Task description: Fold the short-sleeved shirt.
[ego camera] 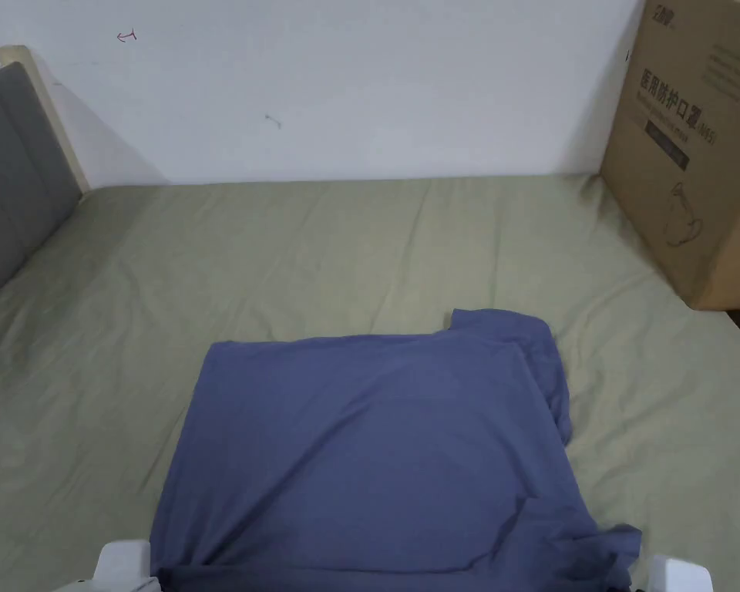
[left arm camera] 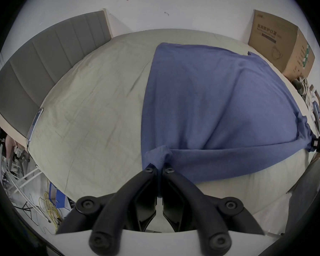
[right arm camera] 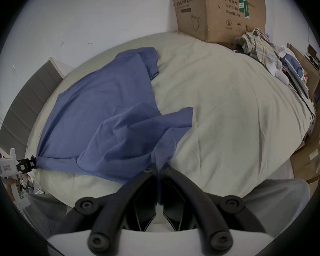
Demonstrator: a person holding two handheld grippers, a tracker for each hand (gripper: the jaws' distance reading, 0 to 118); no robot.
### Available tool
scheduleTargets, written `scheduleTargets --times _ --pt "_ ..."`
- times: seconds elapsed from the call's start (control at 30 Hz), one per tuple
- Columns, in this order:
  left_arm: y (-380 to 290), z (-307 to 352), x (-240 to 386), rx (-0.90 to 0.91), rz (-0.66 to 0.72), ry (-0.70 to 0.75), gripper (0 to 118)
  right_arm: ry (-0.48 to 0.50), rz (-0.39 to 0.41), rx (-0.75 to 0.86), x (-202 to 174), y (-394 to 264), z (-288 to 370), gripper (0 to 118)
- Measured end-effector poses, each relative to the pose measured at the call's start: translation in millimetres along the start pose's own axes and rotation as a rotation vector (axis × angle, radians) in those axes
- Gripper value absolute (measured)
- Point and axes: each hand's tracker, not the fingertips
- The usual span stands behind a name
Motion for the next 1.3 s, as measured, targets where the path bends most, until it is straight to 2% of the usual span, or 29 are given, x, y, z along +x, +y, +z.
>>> scheduleTargets --times 0.03,0.07,0.1,0.13,0.17,0.2,0.23,0.37,0.5,0.57,0.63,0.73,0.77,0.8,0.83,0.87,0.9,1.1,1.3 --pt "2 1 -1 0.001 0.004 -0.005 13 0.003 0.003 0.000 -2 4 5 2" --pt "4 5 -1 0.003 0.017 -0.002 28 0.011 0.011 0.006 -4 8 10 7" --pt "7 13 0 0.010 0.041 -0.010 49 0.017 0.039 0.029 -12 12 21 18" --pt "11 23 1 0.034 0.060 -0.017 74 0.033 0.070 0.066 -16 19 31 36" --pt "14 28 -4 0.077 0.079 -0.036 98 0.037 0.092 0.097 -20 27 40 65" --pt "19 42 -4 0.148 0.102 -0.057 107 0.039 0.108 0.146 -25 37 51 81" --pt "27 58 -2 0.216 0.114 -0.078 107 0.039 0.126 0.205 -33 45 64 89" --pt "59 110 6 0.438 0.102 -0.126 108 0.046 0.187 0.420 -63 81 111 90" --pt "87 161 28 0.658 0.044 -0.079 108 0.041 0.212 0.613 -93 104 149 90" --pt "95 170 34 0.721 0.043 -0.048 106 0.016 0.217 0.683 -104 108 160 89" --pt "100 176 39 0.773 0.048 -0.015 98 0.001 0.238 0.734 -113 108 166 85" --pt "102 182 47 0.806 0.056 -0.028 54 -0.062 0.263 0.784 -125 104 170 67" --pt "102 181 47 0.807 0.059 -0.039 46 -0.061 0.266 0.782 -126 104 169 62" --pt "102 180 47 0.807 0.054 -0.060 46 -0.054 0.266 0.778 -127 103 170 62" --pt "101 179 49 0.807 0.047 -0.072 24 -0.047 0.265 0.778 -128 102 169 44" --pt "99 177 50 0.810 0.048 -0.073 0 -0.052 0.261 0.783 -129 102 167 6" --pt "96 176 50 0.823 0.057 -0.071 0 -0.055 0.258 0.785 -131 101 166 0" --pt "89 169 44 0.756 0.054 -0.100 0 -0.039 0.277 0.776 -136 99 164 0" --pt "76 136 23 0.491 0.068 -0.127 0 -0.016 0.284 0.754 -133 100 162 0"
